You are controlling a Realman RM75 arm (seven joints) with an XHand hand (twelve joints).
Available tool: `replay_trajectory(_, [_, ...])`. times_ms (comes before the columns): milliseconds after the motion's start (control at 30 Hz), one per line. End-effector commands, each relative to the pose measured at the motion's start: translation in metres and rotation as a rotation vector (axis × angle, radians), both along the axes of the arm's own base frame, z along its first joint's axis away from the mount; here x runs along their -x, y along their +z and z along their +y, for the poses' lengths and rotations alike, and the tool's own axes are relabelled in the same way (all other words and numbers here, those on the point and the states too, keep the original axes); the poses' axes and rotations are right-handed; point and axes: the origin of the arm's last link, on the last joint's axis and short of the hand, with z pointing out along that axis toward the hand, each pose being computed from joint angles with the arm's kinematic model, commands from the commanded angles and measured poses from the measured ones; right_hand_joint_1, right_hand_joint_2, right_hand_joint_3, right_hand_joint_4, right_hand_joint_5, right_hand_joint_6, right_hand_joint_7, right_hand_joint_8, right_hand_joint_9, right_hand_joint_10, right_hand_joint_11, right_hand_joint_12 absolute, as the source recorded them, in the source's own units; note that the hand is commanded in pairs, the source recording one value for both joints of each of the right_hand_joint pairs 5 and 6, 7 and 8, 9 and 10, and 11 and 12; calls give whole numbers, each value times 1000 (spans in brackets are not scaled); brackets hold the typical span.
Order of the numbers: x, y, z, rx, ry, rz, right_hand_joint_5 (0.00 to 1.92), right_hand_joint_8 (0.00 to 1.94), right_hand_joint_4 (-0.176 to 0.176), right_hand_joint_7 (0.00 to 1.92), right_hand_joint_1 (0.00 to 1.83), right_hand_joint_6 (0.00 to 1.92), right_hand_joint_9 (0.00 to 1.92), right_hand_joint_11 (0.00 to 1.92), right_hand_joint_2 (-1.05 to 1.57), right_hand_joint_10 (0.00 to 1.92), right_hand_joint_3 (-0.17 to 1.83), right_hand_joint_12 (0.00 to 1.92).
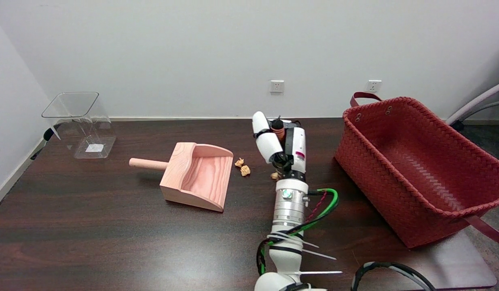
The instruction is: Sweep the paper balls into the dustpan.
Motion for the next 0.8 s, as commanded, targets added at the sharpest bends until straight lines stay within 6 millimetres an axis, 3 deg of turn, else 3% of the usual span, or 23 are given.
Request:
replay_trajectory(33, [-38, -26, -10, -88, 164, -72, 1920, 1920, 0, 1920, 734, 1920, 1920, 1920, 1571, 1920, 97, 1920])
replay_trajectory(333, [-54, -19, -2, -57, 246, -32, 1920, 1920, 0, 1920, 743, 1920, 1920, 1920, 1571, 1920, 80, 1920])
replay_trajectory(500, [-62, -10, 1, 42, 216, 116, 1920, 1920, 0, 1920, 786, 1920, 1920, 1920, 1571, 1920, 51, 1920])
replay_trajectory(800, [-50, 16, -10, 106, 129, 276, 1920, 1920, 0, 1920, 803, 1920, 1920, 1920, 1571, 1920, 70, 1920])
